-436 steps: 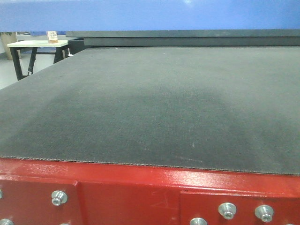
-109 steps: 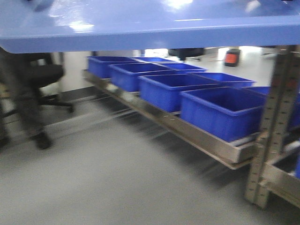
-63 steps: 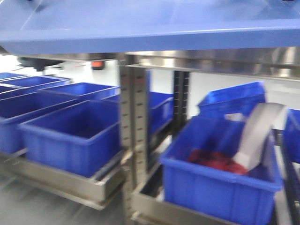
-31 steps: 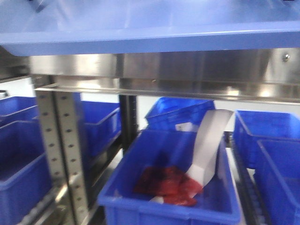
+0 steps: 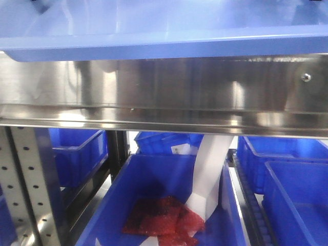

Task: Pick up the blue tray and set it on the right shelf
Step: 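Hold the tray raised while the base drives up to the shelf rack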

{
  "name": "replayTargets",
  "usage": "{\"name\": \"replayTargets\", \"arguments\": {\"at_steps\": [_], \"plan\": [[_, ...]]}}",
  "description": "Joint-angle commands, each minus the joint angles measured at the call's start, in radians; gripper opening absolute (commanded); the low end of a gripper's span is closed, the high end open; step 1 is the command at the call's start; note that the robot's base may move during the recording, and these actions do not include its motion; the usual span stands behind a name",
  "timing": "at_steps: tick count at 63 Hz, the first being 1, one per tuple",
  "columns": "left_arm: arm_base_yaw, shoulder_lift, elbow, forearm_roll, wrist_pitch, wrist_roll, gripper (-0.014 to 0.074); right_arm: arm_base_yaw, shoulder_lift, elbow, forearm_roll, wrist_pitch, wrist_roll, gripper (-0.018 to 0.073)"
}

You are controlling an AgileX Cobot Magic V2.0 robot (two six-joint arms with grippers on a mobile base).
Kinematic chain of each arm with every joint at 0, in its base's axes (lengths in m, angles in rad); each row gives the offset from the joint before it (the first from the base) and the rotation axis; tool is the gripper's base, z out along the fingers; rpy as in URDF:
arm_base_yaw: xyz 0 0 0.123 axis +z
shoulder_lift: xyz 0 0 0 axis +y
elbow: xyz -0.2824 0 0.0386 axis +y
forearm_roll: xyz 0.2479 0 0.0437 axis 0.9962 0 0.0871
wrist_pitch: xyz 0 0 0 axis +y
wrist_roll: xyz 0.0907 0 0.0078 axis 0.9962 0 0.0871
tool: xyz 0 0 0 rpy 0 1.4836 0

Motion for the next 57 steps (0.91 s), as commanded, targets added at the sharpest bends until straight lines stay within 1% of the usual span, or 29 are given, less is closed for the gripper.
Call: {"name": "replayTargets", "arguments": {"at_steps": [1, 57], "plan": [[-0.013, -0.031, -0.036, -0.066, -0.028, 0.041, -0.0048, 0.006, -0.029, -0.03, 0.009, -0.077, -0.035, 0.0056], [-0.013, -0.031, -0.036, -0.066, -0.028, 0.041, -0.0048, 0.006, -0.029, -0.03, 0.009, -0.077, -0.035, 0.0056]]}}
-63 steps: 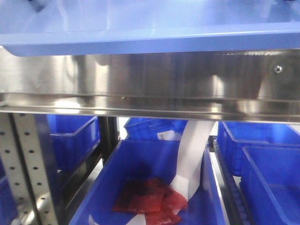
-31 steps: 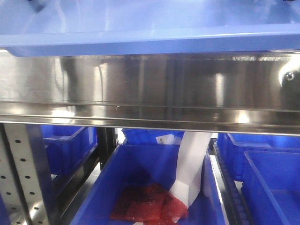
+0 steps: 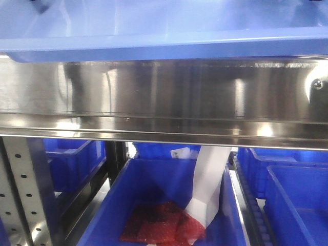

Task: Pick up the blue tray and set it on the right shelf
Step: 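Hold the tray raised while the base drives up to the shelf rack, then lower the tray with both grippers onto the upper roller shelf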

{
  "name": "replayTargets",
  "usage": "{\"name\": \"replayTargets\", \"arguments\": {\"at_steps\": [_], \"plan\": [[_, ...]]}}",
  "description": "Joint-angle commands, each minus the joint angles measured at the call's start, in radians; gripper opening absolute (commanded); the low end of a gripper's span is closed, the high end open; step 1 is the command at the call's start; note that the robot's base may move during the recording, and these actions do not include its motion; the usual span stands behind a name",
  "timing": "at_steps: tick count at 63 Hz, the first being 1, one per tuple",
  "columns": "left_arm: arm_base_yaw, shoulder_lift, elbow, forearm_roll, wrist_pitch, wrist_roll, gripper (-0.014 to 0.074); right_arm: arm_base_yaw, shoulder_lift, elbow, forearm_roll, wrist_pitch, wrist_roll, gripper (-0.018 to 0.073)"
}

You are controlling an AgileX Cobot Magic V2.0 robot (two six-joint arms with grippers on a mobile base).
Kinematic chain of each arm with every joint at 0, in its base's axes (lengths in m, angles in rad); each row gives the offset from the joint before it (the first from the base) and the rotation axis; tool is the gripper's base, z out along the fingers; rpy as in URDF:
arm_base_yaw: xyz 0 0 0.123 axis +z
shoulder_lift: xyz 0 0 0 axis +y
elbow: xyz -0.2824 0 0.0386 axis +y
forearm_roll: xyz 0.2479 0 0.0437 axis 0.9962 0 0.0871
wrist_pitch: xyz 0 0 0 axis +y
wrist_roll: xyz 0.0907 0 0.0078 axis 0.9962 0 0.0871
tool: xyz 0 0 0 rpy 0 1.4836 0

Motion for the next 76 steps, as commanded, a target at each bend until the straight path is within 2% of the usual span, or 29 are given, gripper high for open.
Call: {"name": "replayTargets", "arguments": {"at_steps": [1, 36, 41, 45, 59, 76], "plan": [[-0.013, -0.031, -0.036, -0.066, -0.028, 0.039, -0.0048, 0.006, -0.029, -0.03, 0.009, -0.077, -0.034, 0.0056], [-0.013, -0.031, -0.036, -0.068, -0.065, 0.039, -0.0048, 0.006, -0.029, -0.03, 0.017, -0.07, -0.035, 0.0056], [-0.008, -0.031, -0.051, -0.068, -0.075, 0.091, -0.0048, 0.006, -0.029, -0.03, 0.039, -0.071, -0.035, 0.0056], [0.007, -0.024, -0.075, -0.064, -0.085, 0.107, -0.0048, 0.006, -0.026, -0.045, 0.057, -0.092, -0.035, 0.0056], [0.127, 0.09, -0.296, -0.064, -0.092, 0.107, -0.0048, 0.006, 0.065, -0.222, 0.06, -0.103, -0.035, 0.0056], [0.173, 0.313, -0.489, -0.057, -0.092, 0.145, -0.0048, 0.002, 0.266, -0.381, 0.06, -0.091, -0.035, 0.0056]]}}
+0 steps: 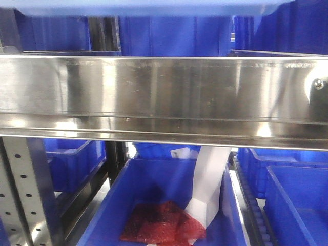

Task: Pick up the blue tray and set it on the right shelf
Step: 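Lower the tray with both grippers onto the upper roller shelf, then open both grippers and raise them away from the tray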

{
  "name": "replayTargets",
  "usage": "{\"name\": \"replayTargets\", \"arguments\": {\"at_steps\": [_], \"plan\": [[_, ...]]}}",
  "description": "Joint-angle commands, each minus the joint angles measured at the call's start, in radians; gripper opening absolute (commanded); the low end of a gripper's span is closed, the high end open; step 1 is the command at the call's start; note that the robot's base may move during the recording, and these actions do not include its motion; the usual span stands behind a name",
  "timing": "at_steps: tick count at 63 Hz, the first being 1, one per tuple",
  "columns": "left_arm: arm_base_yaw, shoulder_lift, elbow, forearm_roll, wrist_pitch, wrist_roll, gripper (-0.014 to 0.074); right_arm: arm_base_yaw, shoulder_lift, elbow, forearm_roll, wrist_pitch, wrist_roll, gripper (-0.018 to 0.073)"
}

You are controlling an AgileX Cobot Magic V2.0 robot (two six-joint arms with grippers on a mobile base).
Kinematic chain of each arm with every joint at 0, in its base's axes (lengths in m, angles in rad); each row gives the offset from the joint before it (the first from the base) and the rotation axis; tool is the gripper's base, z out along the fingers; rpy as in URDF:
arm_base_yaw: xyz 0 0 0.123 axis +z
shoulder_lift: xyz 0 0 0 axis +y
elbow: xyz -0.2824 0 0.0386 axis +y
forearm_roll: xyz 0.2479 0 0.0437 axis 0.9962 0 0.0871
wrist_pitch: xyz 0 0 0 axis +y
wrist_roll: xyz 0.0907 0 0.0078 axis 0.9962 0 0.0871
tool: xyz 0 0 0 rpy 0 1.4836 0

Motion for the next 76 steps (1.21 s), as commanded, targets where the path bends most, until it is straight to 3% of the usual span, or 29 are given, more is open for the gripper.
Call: {"name": "replayTargets", "arguments": {"at_steps": [1, 20, 26, 32, 38, 41, 47, 69, 76], "plan": [[-0.004, 0.031, -0.073, -0.078, -0.085, 0.003, -0.0048, 0.008, 0.037, -0.066, 0.05, -0.068, -0.032, 0.0056], [0.003, 0.155, -0.077, -0.08, -0.085, 0.004, -0.0042, 0.001, 0.181, -0.069, 0.05, -0.075, -0.032, 0.0056], [0.003, 0.173, -0.077, -0.08, -0.085, 0.025, 0.0024, -0.01, 0.192, -0.069, 0.05, -0.076, -0.032, 0.0095], [0.003, 0.175, -0.077, -0.082, -0.087, 0.039, 0.02, -0.02, 0.192, -0.07, 0.05, -0.08, -0.032, 0.028], [0.003, 0.175, -0.077, -0.078, -0.107, 0.039, 0.0422, -0.031, 0.191, -0.077, 0.05, -0.074, -0.032, 0.0561], [0.003, 0.175, -0.077, -0.076, -0.11, 0.039, 0.0502, -0.034, 0.191, -0.082, 0.049, -0.066, -0.032, 0.0654], [0.003, 0.175, -0.077, -0.051, -0.107, 0.039, 0.0561, -0.038, 0.191, -0.096, 0.042, -0.057, -0.032, 0.0629], [0.003, 0.108, -0.077, 0.006, -0.075, 0.039, 0.0558, -0.041, 0.171, -0.14, -0.017, 0.017, -0.032, 0.0619], [0.003, 0.05, -0.077, 0.002, -0.057, 0.039, 0.0534, -0.028, 0.126, -0.138, -0.017, 0.019, -0.033, 0.0525]]}}
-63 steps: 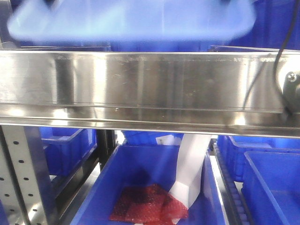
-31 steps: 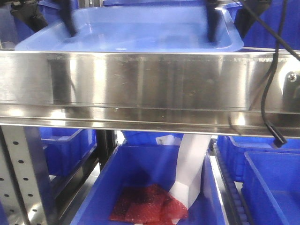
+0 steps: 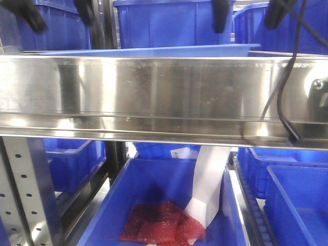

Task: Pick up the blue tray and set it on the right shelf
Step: 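Open both grippers and raise them away from the tray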

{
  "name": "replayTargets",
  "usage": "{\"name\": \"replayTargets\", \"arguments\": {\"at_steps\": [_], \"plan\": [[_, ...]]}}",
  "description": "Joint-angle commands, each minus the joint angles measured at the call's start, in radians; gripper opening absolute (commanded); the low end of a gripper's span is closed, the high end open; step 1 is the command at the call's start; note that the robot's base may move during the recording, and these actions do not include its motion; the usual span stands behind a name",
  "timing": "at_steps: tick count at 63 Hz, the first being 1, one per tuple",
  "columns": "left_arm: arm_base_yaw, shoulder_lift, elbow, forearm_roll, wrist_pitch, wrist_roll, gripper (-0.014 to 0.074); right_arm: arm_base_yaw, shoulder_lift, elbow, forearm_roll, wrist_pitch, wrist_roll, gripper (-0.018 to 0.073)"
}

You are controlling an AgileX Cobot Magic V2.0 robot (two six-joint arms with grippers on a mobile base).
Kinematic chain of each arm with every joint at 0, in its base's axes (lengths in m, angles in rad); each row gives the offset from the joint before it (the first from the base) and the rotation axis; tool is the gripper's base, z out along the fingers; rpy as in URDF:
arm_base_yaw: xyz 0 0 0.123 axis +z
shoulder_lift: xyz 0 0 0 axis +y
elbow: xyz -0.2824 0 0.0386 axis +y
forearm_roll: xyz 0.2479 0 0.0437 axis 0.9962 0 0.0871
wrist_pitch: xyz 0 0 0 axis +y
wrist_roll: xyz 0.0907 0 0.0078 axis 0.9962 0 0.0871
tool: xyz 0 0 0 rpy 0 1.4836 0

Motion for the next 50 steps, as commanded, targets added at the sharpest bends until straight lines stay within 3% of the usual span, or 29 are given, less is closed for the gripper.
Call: {"name": "replayTargets", "arguments": {"at_steps": [1, 9, 16, 29, 50], "plan": [[-0.005, -0.125, -0.037, -0.014, -0.011, 0.006, 0.0517, 0.007, -0.106, -0.034, -0.031, -0.025, -0.014, 0.0503], [-0.014, -0.225, -0.028, -0.018, 0.008, 0.006, 0.0348, 0.045, -0.2, -0.028, -0.036, -0.022, -0.046, 0.0249], [-0.018, -0.329, 0.029, -0.018, -0.02, 0.006, 0.0171, 0.095, -0.304, 0.031, -0.096, -0.057, -0.05, 0.0052], [-0.018, -0.56, 0.295, -0.018, -0.128, 0.044, -0.0053, 0.121, -0.542, 0.279, -0.129, -0.153, -0.05, 0.0055], [-0.018, -1.018, 0.896, -0.043, -0.48, 0.055, -0.0048, 0.121, -1.052, 0.862, -0.141, -0.505, -0.05, 0.0055]]}}
